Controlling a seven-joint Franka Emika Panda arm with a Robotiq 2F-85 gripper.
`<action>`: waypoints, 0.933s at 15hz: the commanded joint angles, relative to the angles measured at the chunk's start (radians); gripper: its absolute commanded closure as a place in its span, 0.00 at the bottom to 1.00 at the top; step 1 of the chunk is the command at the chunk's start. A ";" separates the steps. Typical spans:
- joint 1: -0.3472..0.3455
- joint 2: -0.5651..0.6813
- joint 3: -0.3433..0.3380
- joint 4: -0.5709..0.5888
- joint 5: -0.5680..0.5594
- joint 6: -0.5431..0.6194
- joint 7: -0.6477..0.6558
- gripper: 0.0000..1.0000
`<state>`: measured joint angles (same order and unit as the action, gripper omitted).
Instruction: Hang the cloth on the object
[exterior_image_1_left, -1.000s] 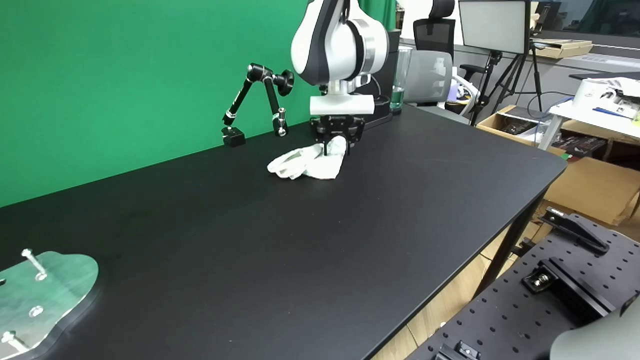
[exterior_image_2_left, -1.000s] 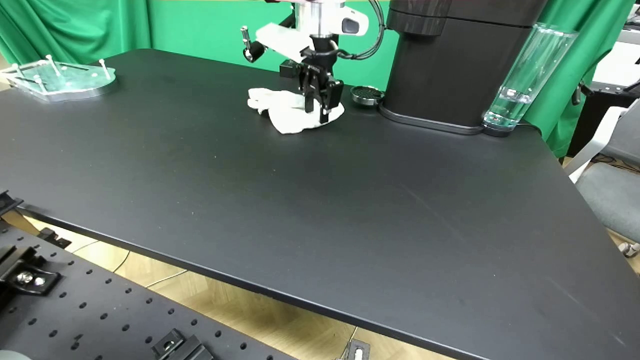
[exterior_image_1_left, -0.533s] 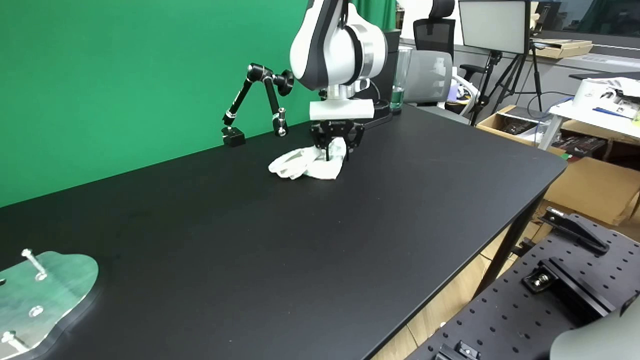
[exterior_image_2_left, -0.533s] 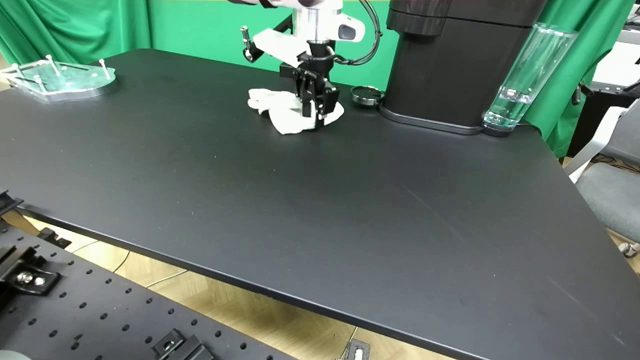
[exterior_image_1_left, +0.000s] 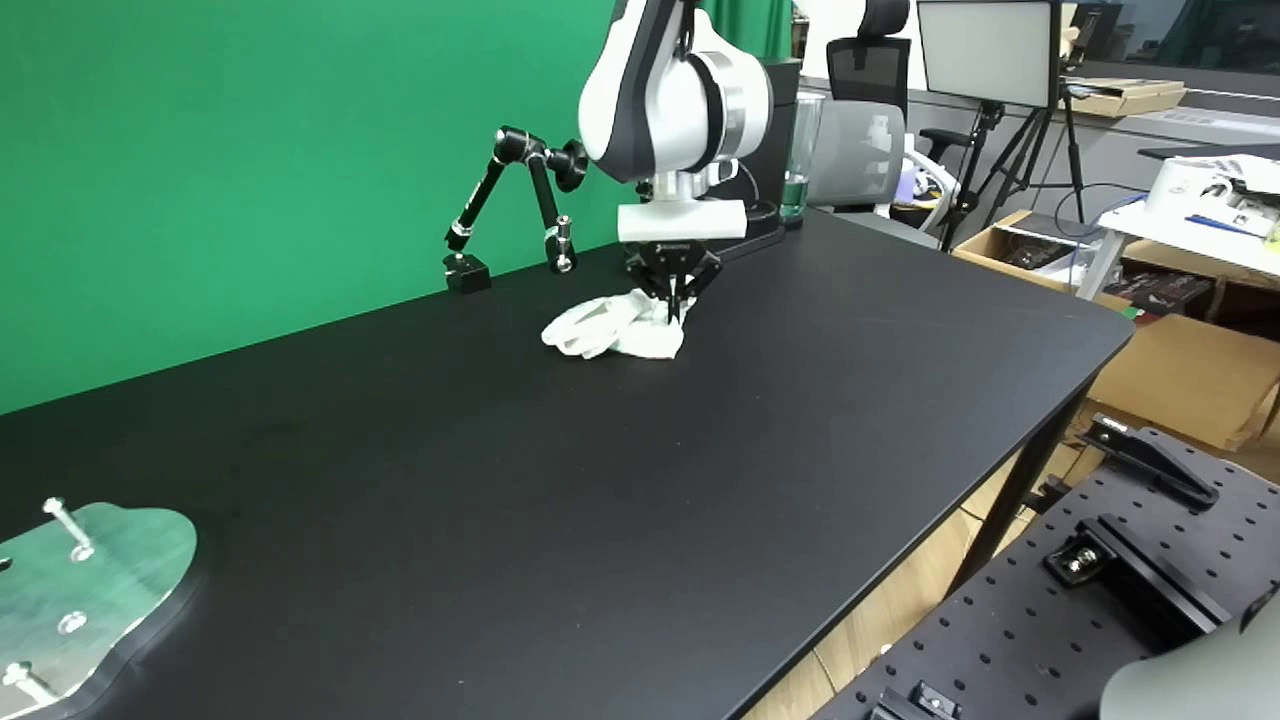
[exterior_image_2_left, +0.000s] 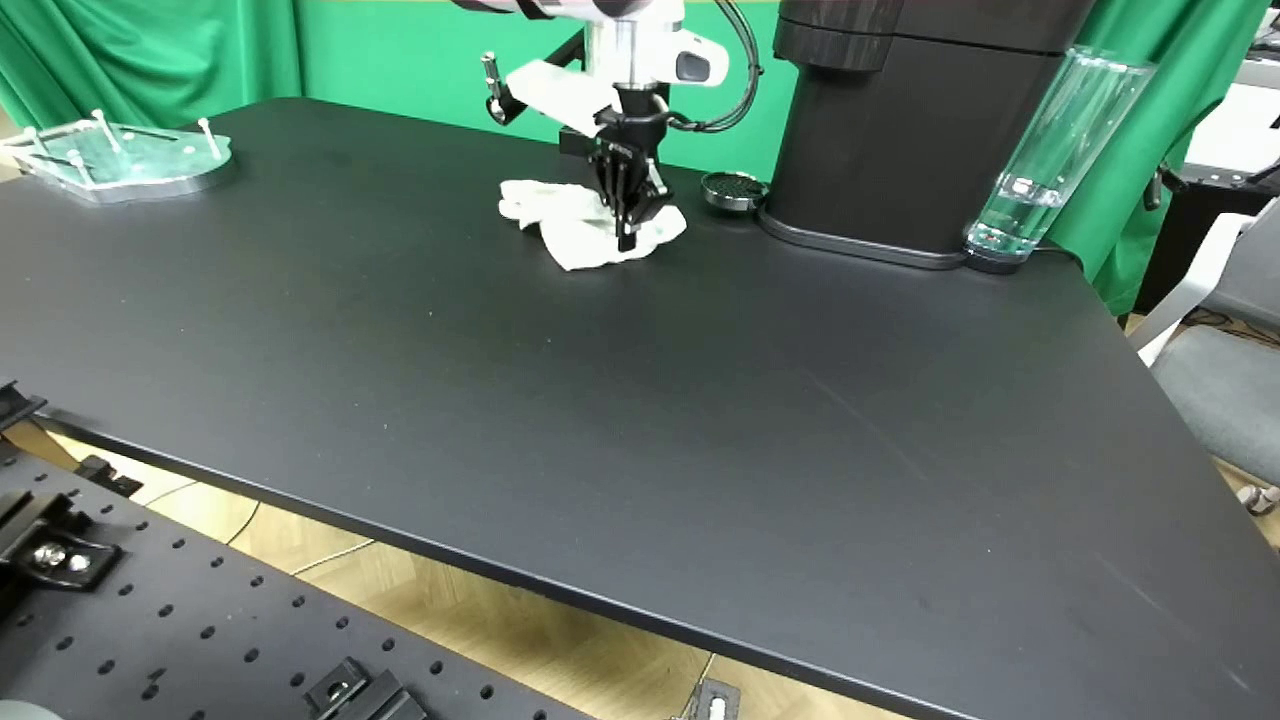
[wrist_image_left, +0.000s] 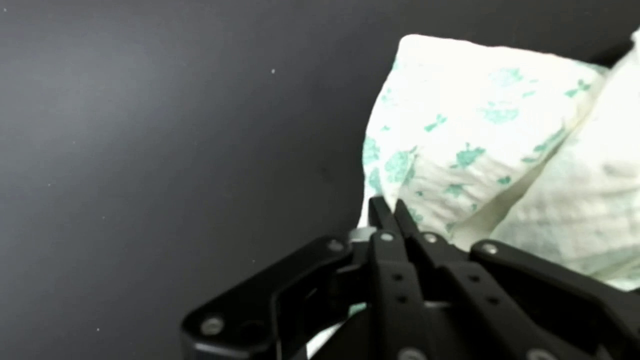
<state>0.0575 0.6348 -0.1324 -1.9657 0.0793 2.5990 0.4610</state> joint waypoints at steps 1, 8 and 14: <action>0.006 -0.021 -0.009 0.014 0.013 -0.015 0.009 1.00; 0.059 -0.126 -0.042 0.061 -0.040 -0.064 0.036 1.00; 0.096 -0.252 0.003 0.105 -0.099 -0.158 0.009 1.00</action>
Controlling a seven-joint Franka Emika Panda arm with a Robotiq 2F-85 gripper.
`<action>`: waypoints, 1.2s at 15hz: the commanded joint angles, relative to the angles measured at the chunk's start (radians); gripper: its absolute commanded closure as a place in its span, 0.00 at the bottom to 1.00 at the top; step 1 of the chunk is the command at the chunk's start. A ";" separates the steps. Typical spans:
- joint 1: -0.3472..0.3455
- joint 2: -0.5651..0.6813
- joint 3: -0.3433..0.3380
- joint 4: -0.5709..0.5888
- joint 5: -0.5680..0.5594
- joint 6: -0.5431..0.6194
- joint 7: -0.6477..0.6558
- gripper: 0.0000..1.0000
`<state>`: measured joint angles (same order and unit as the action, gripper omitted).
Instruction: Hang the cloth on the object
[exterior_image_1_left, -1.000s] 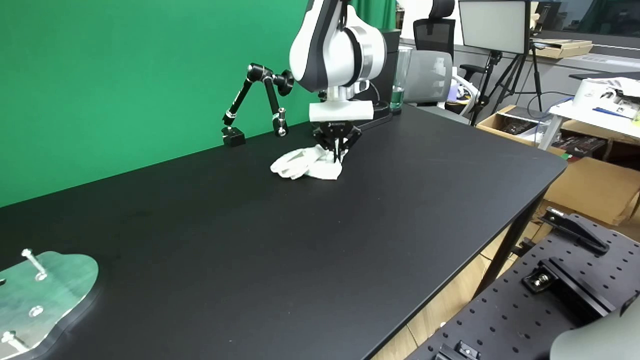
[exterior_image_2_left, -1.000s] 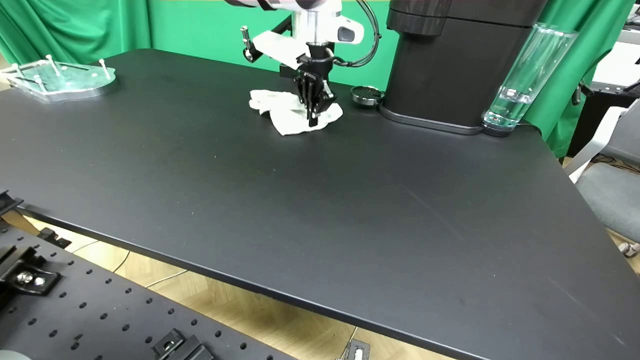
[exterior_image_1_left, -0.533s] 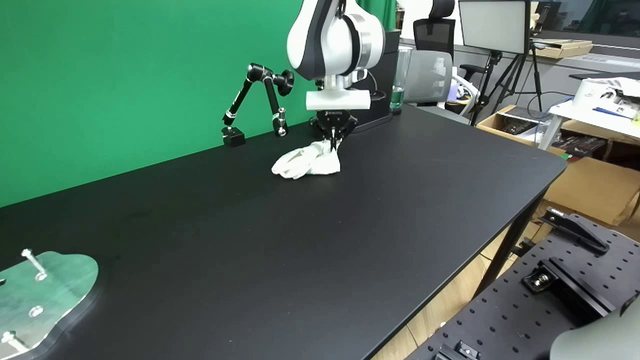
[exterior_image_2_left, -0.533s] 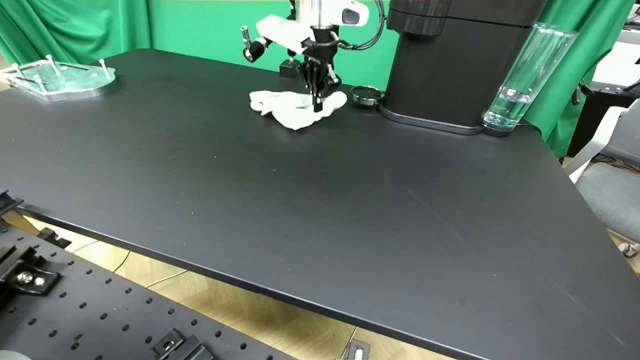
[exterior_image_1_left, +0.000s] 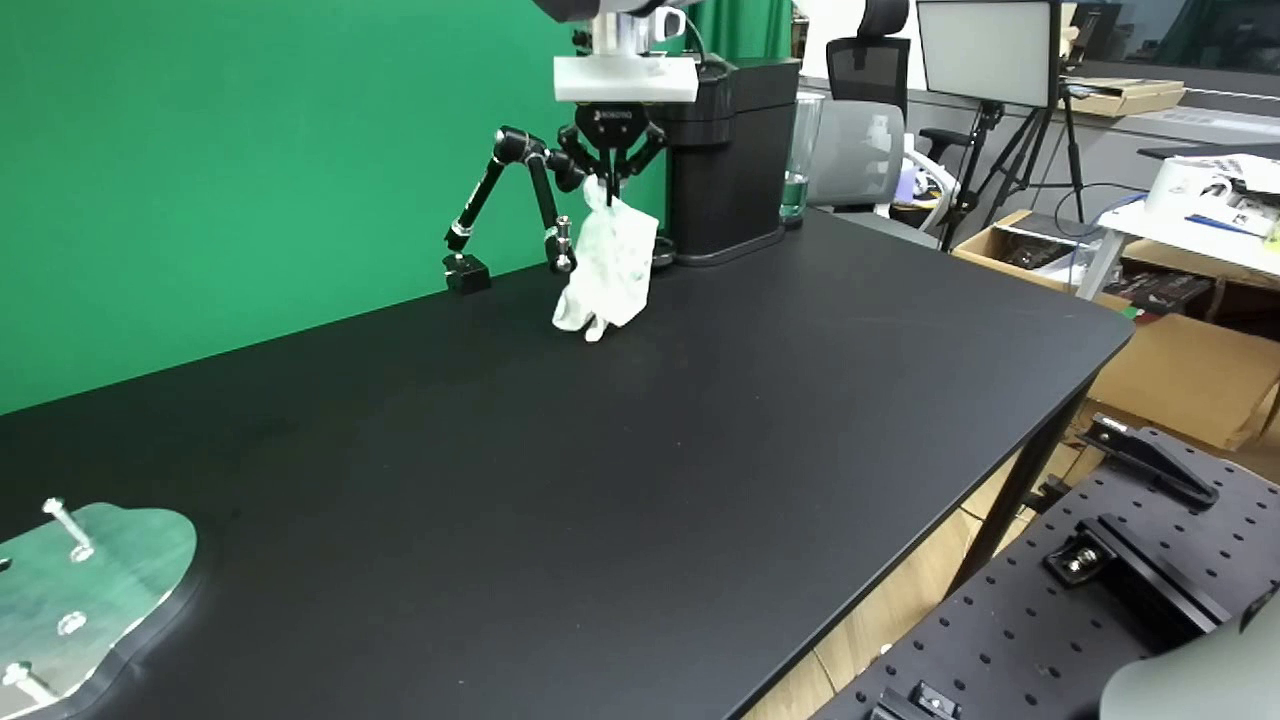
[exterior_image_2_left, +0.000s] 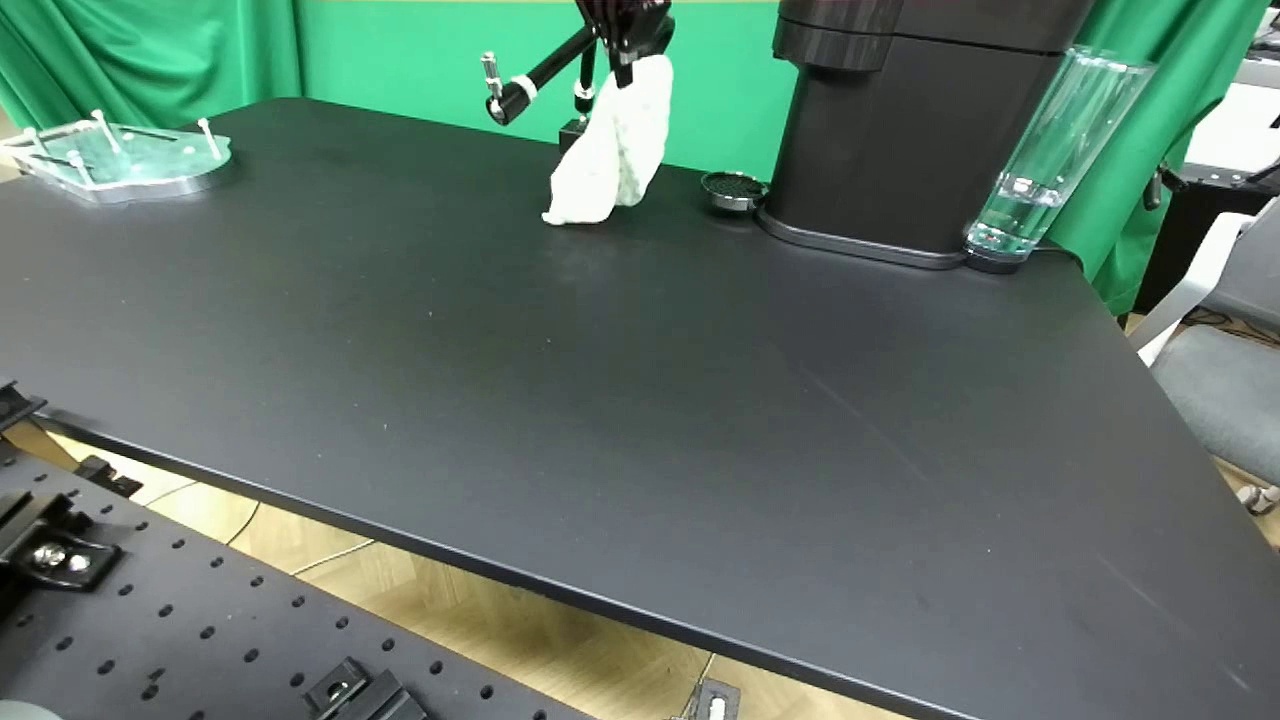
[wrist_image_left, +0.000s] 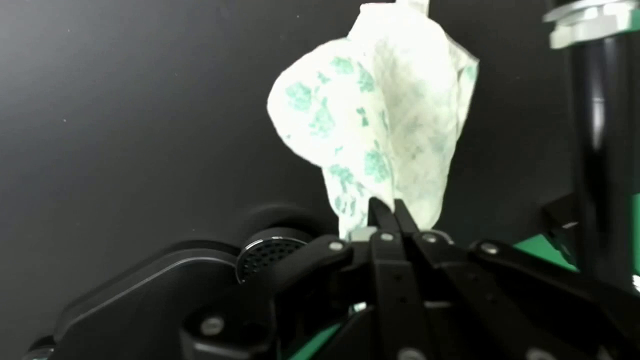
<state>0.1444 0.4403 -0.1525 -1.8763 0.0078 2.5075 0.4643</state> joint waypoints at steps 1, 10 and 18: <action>0.011 -0.073 0.041 0.018 -0.027 -0.085 -0.007 1.00; 0.021 -0.084 0.192 0.022 0.014 -0.157 -0.120 1.00; 0.041 -0.051 0.251 0.023 0.022 -0.202 -0.199 1.00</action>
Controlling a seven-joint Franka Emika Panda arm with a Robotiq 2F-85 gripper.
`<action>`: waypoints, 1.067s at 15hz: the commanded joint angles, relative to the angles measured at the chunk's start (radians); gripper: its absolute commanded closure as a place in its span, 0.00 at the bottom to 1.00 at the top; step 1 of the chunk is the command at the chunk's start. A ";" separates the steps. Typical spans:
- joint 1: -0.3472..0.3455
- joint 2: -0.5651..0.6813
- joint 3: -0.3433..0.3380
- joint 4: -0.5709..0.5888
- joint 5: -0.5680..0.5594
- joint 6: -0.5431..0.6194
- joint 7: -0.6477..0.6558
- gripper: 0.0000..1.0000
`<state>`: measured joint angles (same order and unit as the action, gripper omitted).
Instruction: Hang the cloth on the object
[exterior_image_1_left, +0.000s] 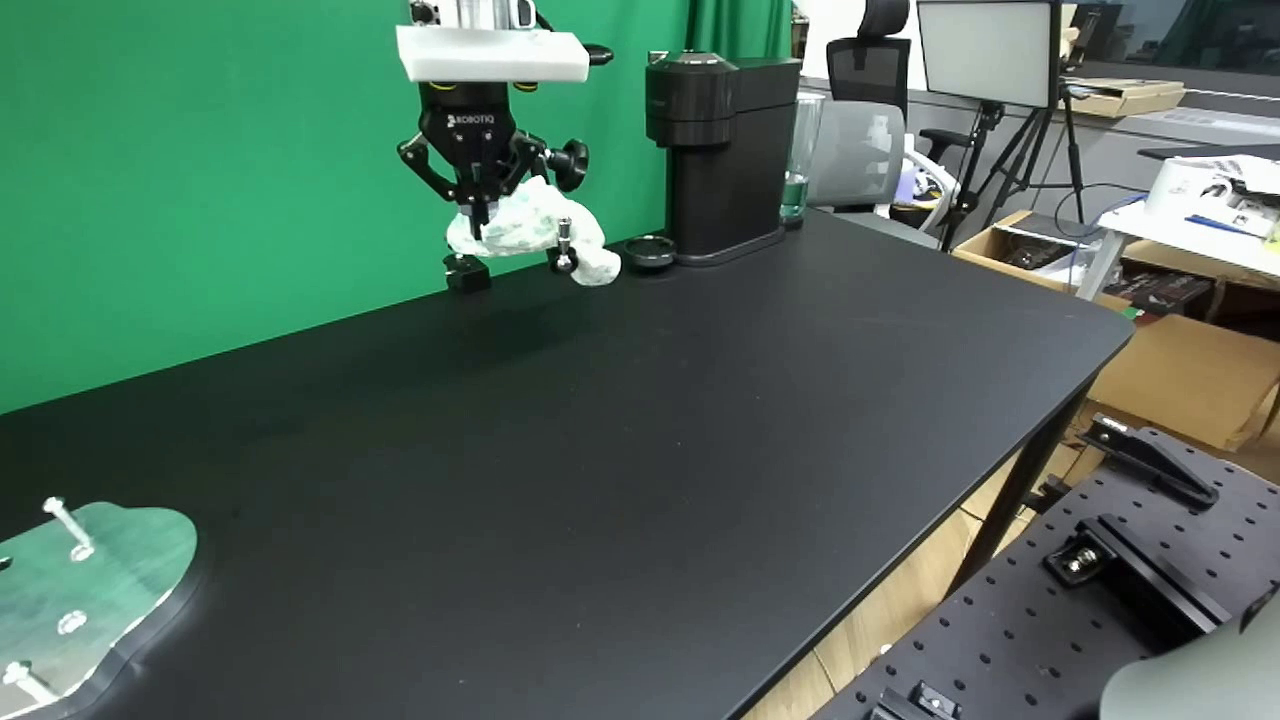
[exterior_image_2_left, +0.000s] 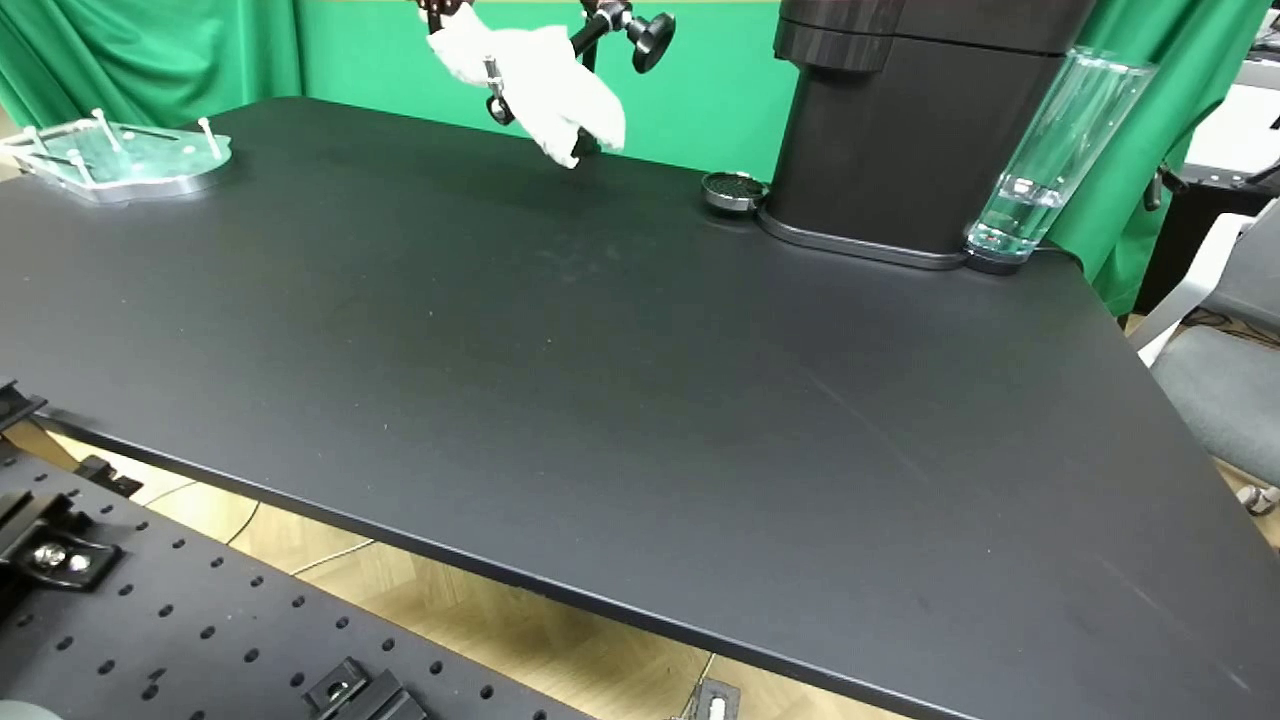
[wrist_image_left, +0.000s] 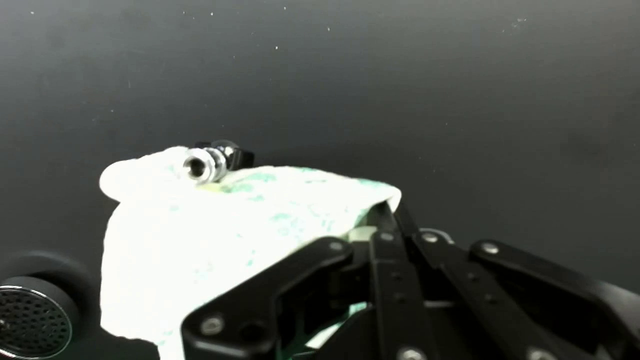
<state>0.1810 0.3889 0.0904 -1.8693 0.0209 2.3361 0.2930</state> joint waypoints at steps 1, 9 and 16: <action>0.007 0.001 0.011 0.016 0.007 -0.030 -0.035 1.00; 0.014 -0.003 0.006 0.014 -0.003 -0.031 -0.035 1.00; 0.006 -0.013 -0.021 0.004 -0.010 -0.024 -0.013 1.00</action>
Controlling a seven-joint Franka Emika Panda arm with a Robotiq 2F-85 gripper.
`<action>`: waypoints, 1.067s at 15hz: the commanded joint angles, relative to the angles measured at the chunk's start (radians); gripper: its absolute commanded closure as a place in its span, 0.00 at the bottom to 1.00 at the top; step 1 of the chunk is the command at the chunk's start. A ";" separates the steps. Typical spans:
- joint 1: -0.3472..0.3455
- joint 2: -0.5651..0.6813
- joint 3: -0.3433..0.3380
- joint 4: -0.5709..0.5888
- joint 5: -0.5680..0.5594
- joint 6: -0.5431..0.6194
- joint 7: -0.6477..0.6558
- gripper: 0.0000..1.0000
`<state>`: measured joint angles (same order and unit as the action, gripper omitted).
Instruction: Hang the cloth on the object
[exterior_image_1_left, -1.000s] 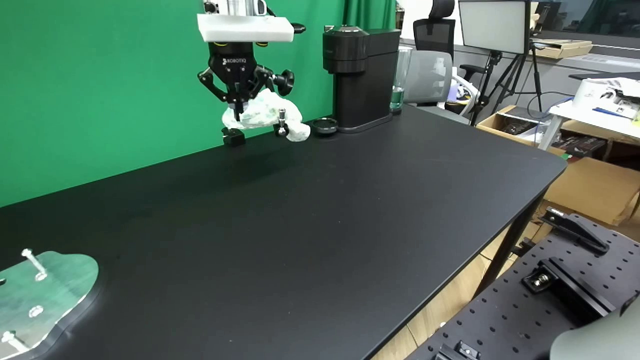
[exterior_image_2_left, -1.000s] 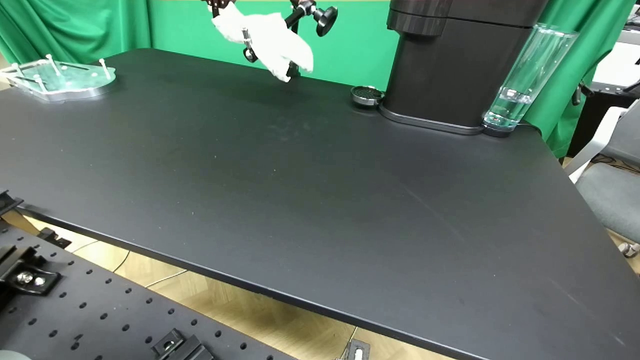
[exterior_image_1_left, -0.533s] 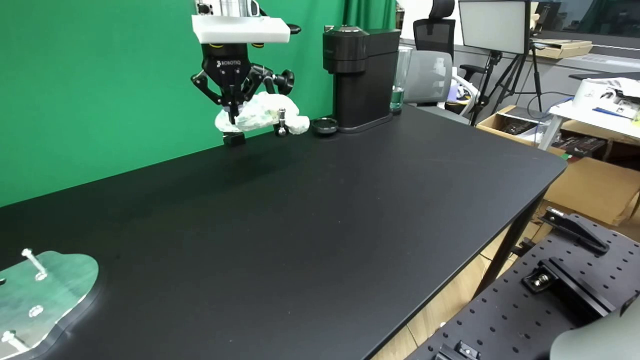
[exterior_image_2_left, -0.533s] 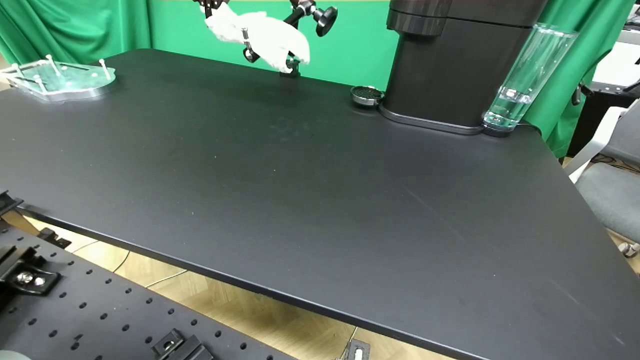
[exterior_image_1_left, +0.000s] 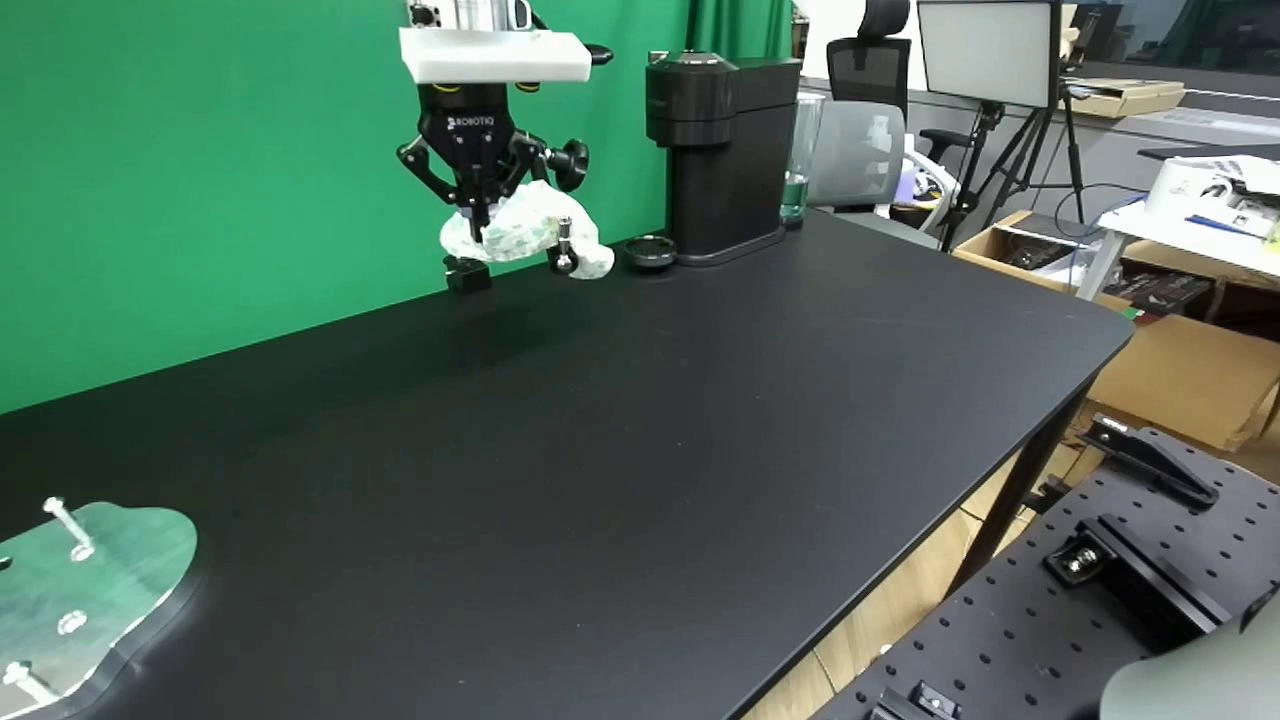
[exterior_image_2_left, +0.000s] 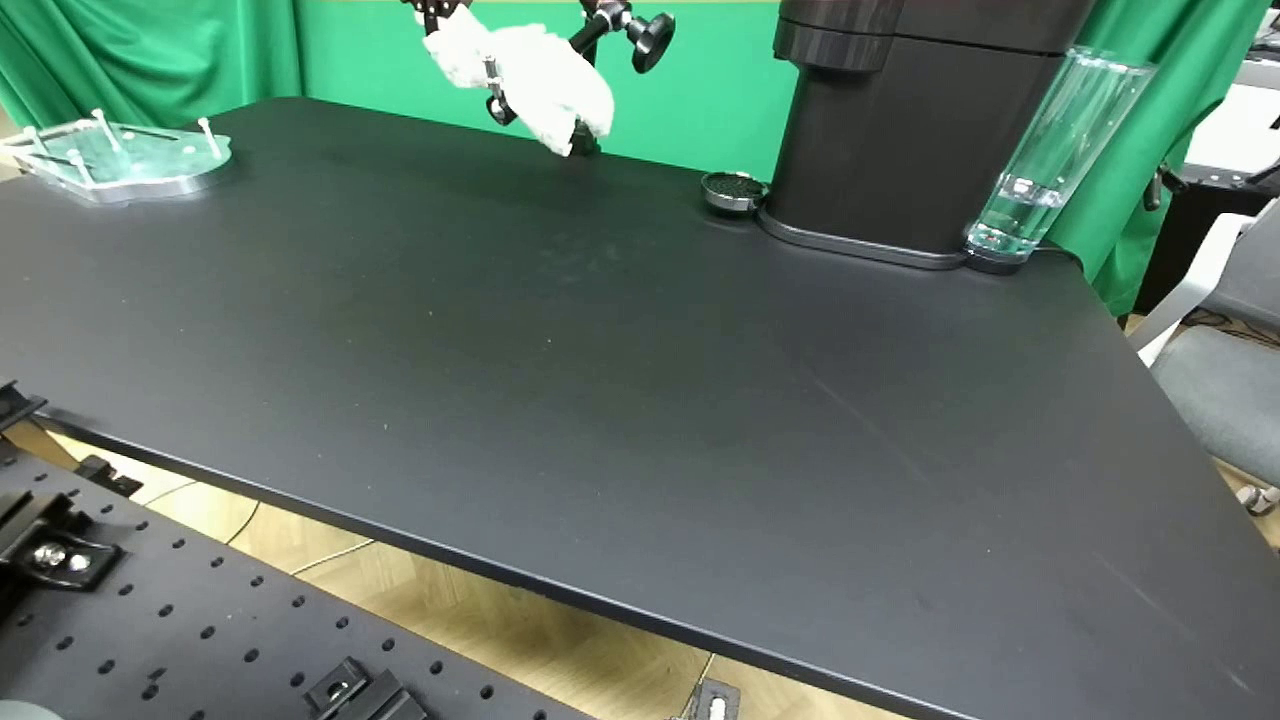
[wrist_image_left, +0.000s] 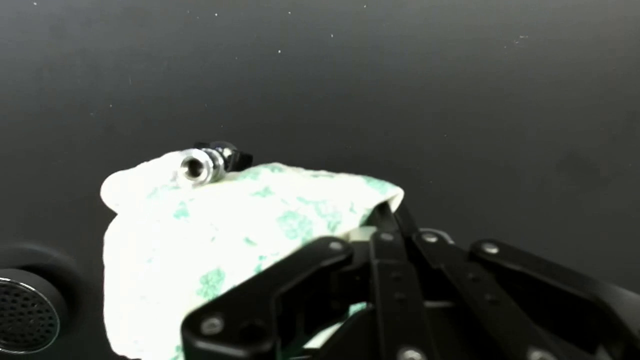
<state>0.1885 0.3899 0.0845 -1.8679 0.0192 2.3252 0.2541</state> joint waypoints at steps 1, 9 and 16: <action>-0.003 -0.013 -0.018 0.003 -0.008 -0.015 0.026 1.00; -0.004 0.004 -0.034 0.019 -0.023 -0.075 0.021 0.40; 0.000 -0.003 -0.036 0.015 -0.053 -0.080 0.019 0.00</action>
<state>0.1839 0.3920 0.0547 -1.8679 -0.0083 2.2649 0.2543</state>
